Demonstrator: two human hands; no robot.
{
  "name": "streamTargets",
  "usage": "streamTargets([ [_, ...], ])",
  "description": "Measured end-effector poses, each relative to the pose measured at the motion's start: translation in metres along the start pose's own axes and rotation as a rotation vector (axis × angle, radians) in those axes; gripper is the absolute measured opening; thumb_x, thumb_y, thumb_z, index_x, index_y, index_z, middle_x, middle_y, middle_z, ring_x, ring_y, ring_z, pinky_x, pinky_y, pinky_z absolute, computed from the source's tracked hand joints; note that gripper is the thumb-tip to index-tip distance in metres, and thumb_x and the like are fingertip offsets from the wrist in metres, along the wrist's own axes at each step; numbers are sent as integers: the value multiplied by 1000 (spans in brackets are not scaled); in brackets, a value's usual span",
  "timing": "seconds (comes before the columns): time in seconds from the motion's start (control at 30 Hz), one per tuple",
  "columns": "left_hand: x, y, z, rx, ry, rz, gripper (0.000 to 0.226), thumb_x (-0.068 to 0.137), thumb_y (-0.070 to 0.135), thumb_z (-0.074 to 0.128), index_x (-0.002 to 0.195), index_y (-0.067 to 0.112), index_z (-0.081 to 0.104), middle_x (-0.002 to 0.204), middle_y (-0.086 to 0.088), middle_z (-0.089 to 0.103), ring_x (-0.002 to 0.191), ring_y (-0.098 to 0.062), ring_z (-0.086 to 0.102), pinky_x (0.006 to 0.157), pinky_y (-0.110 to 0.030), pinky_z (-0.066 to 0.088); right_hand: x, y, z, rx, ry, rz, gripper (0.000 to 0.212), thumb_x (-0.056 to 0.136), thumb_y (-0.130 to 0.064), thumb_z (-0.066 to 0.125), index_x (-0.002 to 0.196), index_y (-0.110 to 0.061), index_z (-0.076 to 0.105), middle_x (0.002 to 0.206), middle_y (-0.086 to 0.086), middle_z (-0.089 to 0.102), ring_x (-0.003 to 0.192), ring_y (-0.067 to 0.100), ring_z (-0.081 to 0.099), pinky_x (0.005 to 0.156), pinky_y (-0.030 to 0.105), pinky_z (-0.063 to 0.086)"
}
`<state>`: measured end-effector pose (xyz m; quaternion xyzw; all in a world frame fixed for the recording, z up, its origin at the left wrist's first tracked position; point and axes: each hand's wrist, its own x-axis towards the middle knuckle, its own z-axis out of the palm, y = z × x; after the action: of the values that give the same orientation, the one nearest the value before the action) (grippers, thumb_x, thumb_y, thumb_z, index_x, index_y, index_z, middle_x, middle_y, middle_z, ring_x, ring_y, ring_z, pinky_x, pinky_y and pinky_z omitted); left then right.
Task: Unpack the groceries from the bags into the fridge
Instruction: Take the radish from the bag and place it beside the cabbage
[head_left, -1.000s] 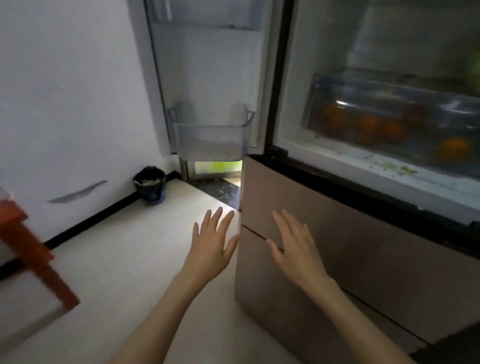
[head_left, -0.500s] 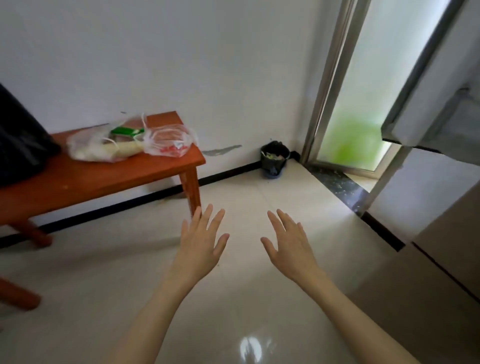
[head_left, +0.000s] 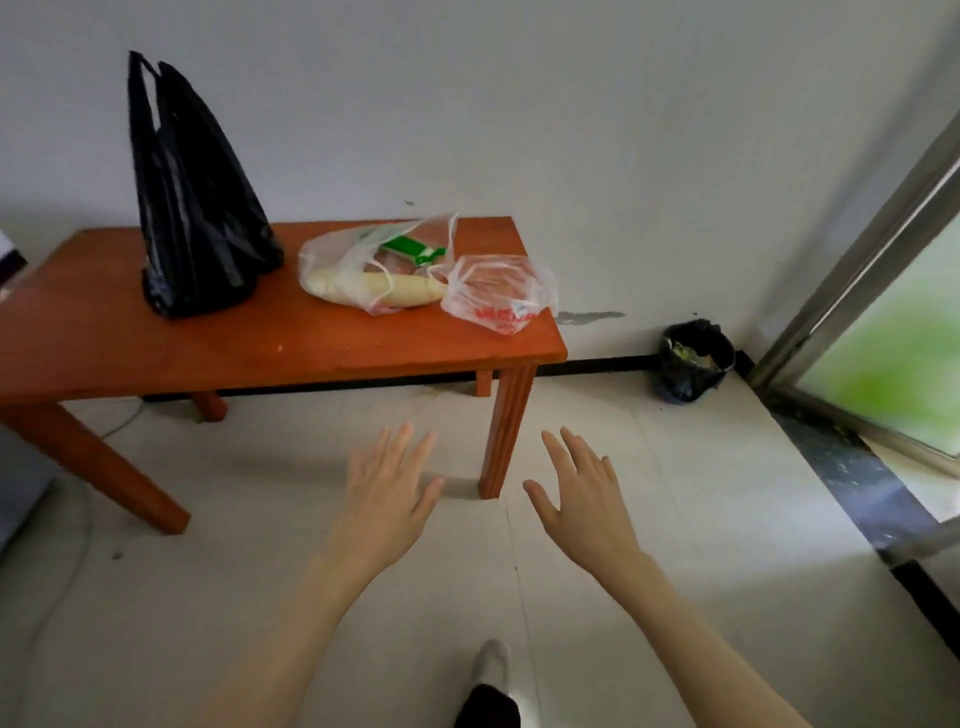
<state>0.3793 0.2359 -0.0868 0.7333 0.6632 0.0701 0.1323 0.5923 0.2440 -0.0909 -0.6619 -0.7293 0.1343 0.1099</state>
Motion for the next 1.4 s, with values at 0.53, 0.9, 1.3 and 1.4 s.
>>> streamTargets([
  [0.53, 250, -68, -44, 69, 33, -101, 58, 96, 45, 24, 148, 26, 5, 158, -3, -2, 144, -23, -7, 117, -47, 5, 286, -16, 0, 93, -71, -150, 62, 96, -44, 39, 148, -23, 14, 157, 2, 12, 144, 22, 10, 116, 41, 7],
  [0.9, 407, -155, -31, 70, -41, -10, 57, 98, 39, 32, 148, 23, 9, 157, -5, 2, 145, -26, -3, 116, -43, 8, 438, -75, 63, 107, -133, -243, 55, 97, -33, 40, 147, -19, 19, 155, 4, 17, 143, 21, 13, 116, 34, 10],
  [1.3, 530, -221, -14, 80, -353, 232, 66, 94, 25, 48, 148, 18, 10, 157, -6, 10, 144, -23, 10, 116, -32, 13, 558, -120, 126, -105, -331, -152, 63, 90, -28, 53, 146, -16, 24, 147, 6, 33, 138, 24, 24, 116, 38, 1],
  [1.4, 535, -237, -11, 125, -353, 251, 69, 92, 32, 49, 148, 19, 10, 155, -5, 15, 142, -22, 15, 116, -32, 11, 568, -119, 135, -214, -372, -153, 72, 86, -36, 56, 146, -18, 20, 144, 4, 37, 136, 23, 30, 115, 42, -8],
])
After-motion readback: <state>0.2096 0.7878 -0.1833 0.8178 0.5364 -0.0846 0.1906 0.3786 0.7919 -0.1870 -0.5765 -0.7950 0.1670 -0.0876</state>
